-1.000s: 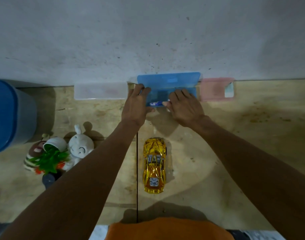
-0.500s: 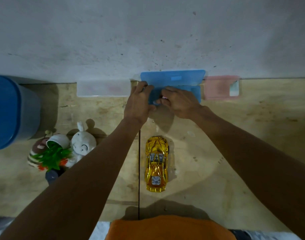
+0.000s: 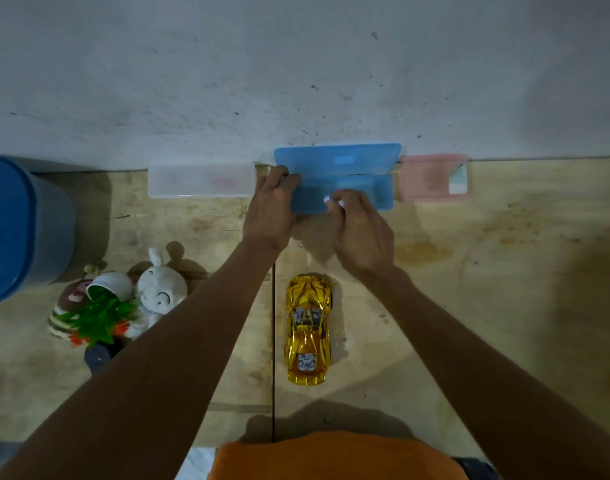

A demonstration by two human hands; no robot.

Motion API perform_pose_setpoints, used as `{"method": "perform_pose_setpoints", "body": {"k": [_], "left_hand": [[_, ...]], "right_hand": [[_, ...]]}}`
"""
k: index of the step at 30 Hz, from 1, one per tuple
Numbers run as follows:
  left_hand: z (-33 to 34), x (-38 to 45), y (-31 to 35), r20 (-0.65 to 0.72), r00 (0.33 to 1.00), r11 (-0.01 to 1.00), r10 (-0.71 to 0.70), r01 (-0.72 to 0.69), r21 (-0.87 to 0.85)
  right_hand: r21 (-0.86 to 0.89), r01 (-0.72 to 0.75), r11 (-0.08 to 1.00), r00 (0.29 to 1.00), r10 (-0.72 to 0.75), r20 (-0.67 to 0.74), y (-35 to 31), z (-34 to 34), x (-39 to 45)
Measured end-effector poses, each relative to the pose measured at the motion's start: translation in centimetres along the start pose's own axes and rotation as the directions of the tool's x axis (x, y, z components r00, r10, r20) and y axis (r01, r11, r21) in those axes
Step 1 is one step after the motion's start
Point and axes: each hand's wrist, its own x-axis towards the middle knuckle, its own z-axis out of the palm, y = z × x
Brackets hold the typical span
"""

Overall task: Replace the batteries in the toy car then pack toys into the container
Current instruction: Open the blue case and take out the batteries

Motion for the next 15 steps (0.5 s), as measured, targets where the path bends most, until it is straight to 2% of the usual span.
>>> {"method": "perform_pose_setpoints", "body": {"k": [2,6,8,10,12,15], "left_hand": [[0.1,0.0,-0.1,0.004,1.000,1.000,-0.004,0.004,-0.012],[0.2,0.0,0.0,0.032,0.999,1.000,-0.021,0.021,-0.012],[0.2,0.0,0.0,0.028,0.999,1.000,-0.024,0.024,-0.004],[0.2,0.1,0.0,0.028,0.999,1.000,-0.031,0.031,-0.005],[0.2,0.1,-0.1,0.028,0.999,1.000,-0.031,0.031,-0.004],[0.4,0.0,-0.2,0.028,0.999,1.000,-0.028,0.028,-0.004]], "right_hand": [[0.028,-0.130,0.991,0.991,0.131,-0.039,0.2,1.3,-2.1],[-0.064,-0.287,0.956,0.951,0.276,-0.137,0.2,4.1,-3.0],[-0.090,-0.378,0.922,0.917,0.359,-0.173,-0.4,5.0,-2.9],[-0.046,-0.474,0.879,0.861,0.453,-0.230,-1.1,5.7,-2.8],[-0.006,-0.531,0.848,0.816,0.509,-0.276,-1.6,6.3,-2.7],[0.026,-0.567,0.823,0.784,0.550,-0.289,-1.7,6.8,-2.5]]}}
